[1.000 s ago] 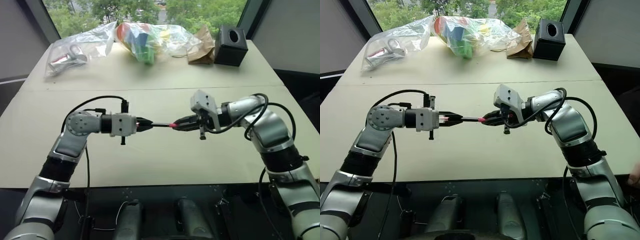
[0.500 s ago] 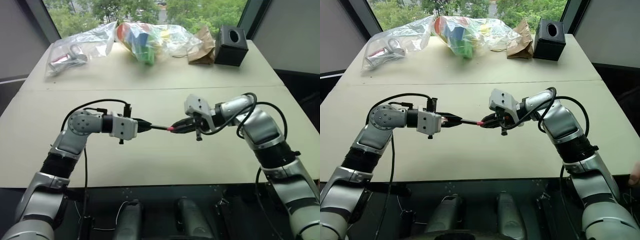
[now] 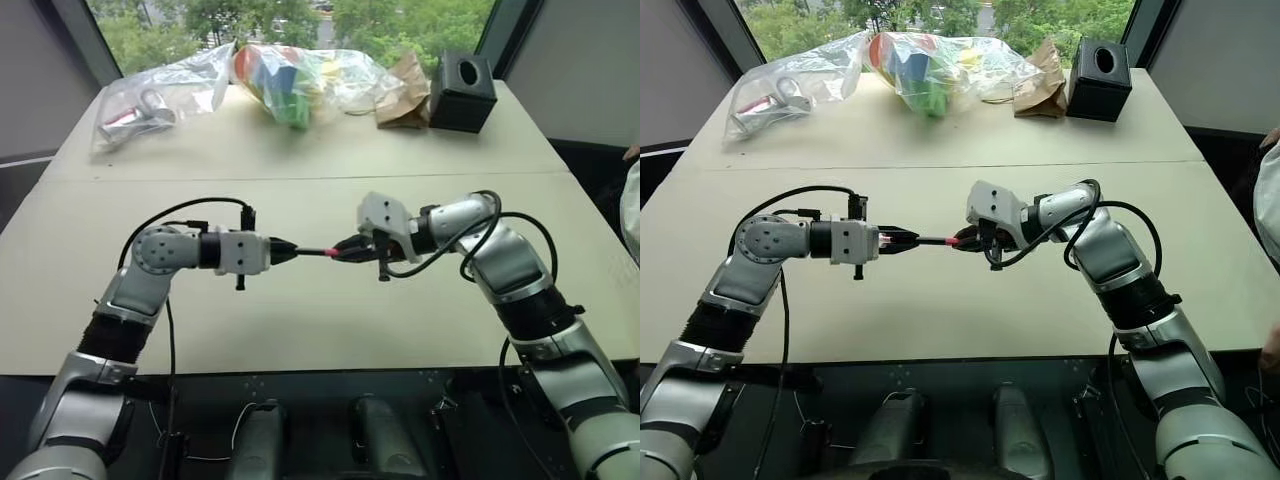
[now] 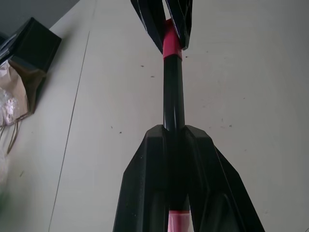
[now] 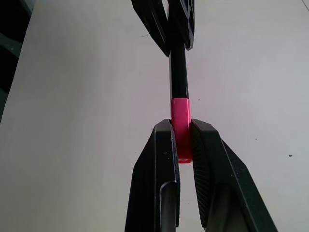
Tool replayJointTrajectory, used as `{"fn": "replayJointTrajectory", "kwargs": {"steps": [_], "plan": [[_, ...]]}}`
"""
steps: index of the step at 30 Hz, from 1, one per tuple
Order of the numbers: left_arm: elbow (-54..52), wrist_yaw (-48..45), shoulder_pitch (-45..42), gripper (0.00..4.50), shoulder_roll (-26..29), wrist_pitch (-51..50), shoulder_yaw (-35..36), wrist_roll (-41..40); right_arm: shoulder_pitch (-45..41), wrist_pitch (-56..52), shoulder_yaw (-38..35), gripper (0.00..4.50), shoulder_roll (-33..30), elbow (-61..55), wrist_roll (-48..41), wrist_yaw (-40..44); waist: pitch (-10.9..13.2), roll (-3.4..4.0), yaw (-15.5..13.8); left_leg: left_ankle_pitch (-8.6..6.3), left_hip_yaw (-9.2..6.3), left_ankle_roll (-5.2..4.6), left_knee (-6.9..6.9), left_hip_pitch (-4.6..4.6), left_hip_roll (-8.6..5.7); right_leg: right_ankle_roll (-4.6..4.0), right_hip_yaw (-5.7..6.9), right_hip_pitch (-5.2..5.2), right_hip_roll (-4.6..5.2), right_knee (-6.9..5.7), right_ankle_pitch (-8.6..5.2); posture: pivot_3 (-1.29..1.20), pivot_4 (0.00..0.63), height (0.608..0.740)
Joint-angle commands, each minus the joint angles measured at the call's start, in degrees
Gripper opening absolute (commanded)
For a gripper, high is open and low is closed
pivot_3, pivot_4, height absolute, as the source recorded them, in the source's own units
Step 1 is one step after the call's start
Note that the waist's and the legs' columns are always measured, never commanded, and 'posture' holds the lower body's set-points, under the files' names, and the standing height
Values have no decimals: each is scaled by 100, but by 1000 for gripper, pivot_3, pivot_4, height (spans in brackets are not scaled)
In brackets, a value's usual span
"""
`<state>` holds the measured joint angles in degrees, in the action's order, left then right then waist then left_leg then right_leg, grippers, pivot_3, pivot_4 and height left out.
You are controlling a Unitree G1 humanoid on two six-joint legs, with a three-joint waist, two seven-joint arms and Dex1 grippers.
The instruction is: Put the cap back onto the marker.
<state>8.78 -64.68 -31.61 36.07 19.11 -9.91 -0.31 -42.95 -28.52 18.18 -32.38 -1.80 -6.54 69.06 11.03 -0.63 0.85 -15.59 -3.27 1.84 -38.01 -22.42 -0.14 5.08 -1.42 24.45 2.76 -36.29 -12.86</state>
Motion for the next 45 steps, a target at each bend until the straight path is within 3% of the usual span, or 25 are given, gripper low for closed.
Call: {"fn": "replayJointTrajectory", "kwargs": {"steps": [1, 24, 34, 37, 43, 45], "plan": [[-323, 131, -141, 0, -109, 52, 72, -261, -38, 300, 177, 62, 255, -283, -165, 106, 0, 0, 0, 0, 0, 0, 0, 0, 0, 0, 0, 0, 0, 0, 0, 0, 150, 740], [-302, -119, -659, 0, -556, 72, -117, -460, -234, 1075, 484, 62, 580, -126, 351, 191, 0, 0, 5, 0, 0, 0, 0, 0, 0, 0, 0, 0, -1, -1, 0, 0, 150, 740], [-321, -8, -448, 0, -409, -47, 43, -356, -154, 1251, 279, 62, 578, 107, 656, 108, 0, 0, 8, 0, 0, 0, 0, 1, 0, 0, 0, 0, -1, -2, 0, 0, 150, 740], [-427, 46, -240, 0, -239, -152, 148, -333, -123, 1323, 178, 1313, 453, 237, 707, 101, 0, -1, 8, 0, 0, 0, 0, 1, 0, 0, 0, 0, -1, -2, 0, 0, 150, 740], [-1059, 122, 651, 0, 424, -632, 609, -484, -165, 1592, -41, 4451, -28, 580, 765, 176, 1, 3, 38, 0, 0, 0, 0, 4, 1, -1, -1, 1, -1, -4, 0, 0, 150, 740], [-1271, 167, 1026, 0, 687, -744, 792, -538, -169, 1608, -136, 4451, -243, 609, 680, 242, 1, 4, 27, 0, -1, 0, 2, 4, 2, -2, -1, 2, 0, -5, -1, 0, 150, 740]]}}
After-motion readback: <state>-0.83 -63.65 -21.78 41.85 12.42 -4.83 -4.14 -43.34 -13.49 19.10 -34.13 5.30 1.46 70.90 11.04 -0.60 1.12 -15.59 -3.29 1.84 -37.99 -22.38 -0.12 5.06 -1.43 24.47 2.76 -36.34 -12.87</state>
